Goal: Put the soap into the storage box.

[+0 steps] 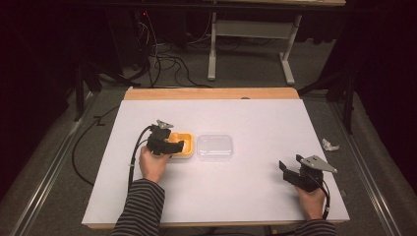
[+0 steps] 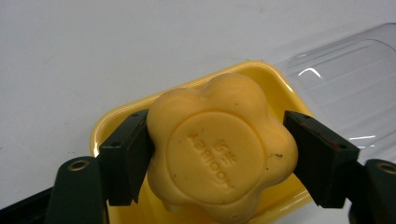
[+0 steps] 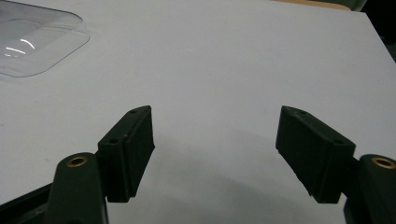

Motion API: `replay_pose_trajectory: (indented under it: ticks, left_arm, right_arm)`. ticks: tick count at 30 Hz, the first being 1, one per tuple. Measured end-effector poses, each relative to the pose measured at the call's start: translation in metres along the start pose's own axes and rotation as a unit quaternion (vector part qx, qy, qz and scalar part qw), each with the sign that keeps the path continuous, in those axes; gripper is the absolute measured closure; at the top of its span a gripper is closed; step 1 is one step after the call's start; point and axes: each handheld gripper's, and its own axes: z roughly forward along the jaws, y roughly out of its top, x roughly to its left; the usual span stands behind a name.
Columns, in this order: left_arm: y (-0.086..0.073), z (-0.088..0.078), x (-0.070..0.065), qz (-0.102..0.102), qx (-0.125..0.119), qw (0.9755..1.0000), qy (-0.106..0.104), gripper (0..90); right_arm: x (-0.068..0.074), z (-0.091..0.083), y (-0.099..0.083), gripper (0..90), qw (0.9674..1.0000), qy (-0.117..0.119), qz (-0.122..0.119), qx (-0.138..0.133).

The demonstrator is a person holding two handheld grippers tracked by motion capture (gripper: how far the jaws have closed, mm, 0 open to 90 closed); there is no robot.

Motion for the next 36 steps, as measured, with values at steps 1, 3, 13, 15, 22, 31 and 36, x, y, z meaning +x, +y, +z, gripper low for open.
replay_pose_trajectory:
  ticks: [1, 3, 13, 15, 22, 31, 36]
  left_arm:
    - [0.0, 0.001, 0.0, -0.002, 0.001, 1.0, 0.0, 27.5]
    - [0.0, 0.002, 0.0, 0.0, 0.002, 1.0, 0.001, 27.6]
    - [-0.003, 0.009, 0.0, -0.004, 0.013, 0.9999, 0.002, 27.5]
    - [-0.004, 0.011, 0.0, -0.005, 0.014, 0.9999, 0.002, 27.6]
    - [-0.005, 0.012, 0.001, -0.007, 0.015, 0.9999, -0.001, 27.5]
    - [-0.006, 0.017, -0.002, 0.002, 0.013, 0.9999, 0.001, 27.3]
    - [-0.006, 0.019, -0.002, 0.002, 0.011, 0.9999, 0.002, 27.2]
  right_arm:
    - [0.0, 0.0, 0.0, 28.2, 1.0, 0.0, 0.0, 0.0]
    - [0.0, 0.0, 0.0, 28.2, 1.0, 0.0, -0.001, 0.002]
    - [0.0, 0.0, 0.0, 28.2, 1.0, 0.0, -0.002, 0.002]
    - [0.0, 0.0, 0.0, 28.2, 1.0, 0.0, -0.003, 0.002]
    - [0.0, 0.0, 0.0, 28.2, 1.0, 0.0, -0.001, 0.002]
    - [0.0, 0.0, 0.0, 28.2, 1.0, -0.001, -0.003, 0.002]
    - [0.0, 0.0, 0.0, 28.2, 1.0, 0.0, -0.003, 0.002]
